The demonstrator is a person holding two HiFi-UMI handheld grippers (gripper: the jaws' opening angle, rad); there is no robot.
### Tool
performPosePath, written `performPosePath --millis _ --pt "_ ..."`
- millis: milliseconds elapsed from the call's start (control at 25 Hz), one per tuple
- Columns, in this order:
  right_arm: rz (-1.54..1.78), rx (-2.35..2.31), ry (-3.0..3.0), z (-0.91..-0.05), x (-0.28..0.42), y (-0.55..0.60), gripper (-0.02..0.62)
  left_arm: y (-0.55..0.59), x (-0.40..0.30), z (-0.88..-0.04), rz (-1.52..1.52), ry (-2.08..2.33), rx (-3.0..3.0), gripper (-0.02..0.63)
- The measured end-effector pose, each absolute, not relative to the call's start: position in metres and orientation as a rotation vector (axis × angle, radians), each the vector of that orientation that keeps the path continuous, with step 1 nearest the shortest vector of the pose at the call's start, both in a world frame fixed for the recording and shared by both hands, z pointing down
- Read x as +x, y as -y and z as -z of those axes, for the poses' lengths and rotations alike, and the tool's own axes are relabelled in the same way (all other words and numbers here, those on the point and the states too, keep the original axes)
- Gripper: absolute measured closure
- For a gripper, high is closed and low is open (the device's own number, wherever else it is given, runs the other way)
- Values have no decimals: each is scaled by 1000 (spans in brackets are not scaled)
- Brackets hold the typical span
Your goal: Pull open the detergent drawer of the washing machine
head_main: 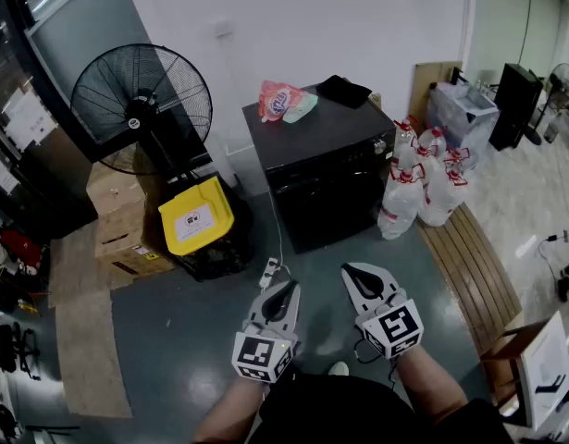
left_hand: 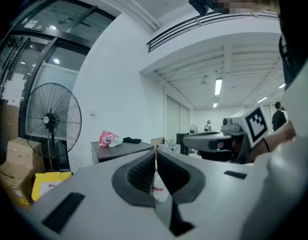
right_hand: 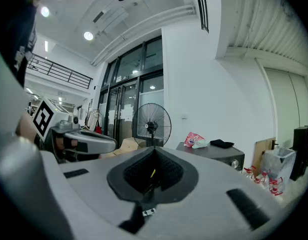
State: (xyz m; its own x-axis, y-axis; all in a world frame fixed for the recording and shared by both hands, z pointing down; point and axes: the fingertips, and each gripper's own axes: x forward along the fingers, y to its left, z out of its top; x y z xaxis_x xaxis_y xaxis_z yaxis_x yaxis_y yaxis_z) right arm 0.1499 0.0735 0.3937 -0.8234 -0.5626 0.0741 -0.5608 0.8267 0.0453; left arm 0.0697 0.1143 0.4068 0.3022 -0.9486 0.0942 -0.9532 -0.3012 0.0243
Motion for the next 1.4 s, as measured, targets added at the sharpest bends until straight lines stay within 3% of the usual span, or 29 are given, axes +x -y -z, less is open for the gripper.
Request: performPosePath --millis 520,600,640,680,720,920,1400 --pt "15 918 2958 -394 152 -68 589 -112 75 -405 -71 1803 2495 591" --pt "28 928 2957 -394 152 -67 587 -111 75 -406 -61 1802 2494 552" --pt "28 928 2960 -395 152 -66 577 -110 75 -406 -54 1802 2494 493" --pt "29 926 2964 -395 151 -66 516 -110 75 -405 -45 1799 2496 449" --pt "29 923 2968 -395 151 -66 478 -109 75 -405 -38 1795 2498 428" --pt "18 924 2981 -394 150 -60 423 -104 77 -406 -31 1786 2505 373" --pt "-37 928 2971 -400 139 -38 365 -87 62 -401 -9 1802 2490 356"
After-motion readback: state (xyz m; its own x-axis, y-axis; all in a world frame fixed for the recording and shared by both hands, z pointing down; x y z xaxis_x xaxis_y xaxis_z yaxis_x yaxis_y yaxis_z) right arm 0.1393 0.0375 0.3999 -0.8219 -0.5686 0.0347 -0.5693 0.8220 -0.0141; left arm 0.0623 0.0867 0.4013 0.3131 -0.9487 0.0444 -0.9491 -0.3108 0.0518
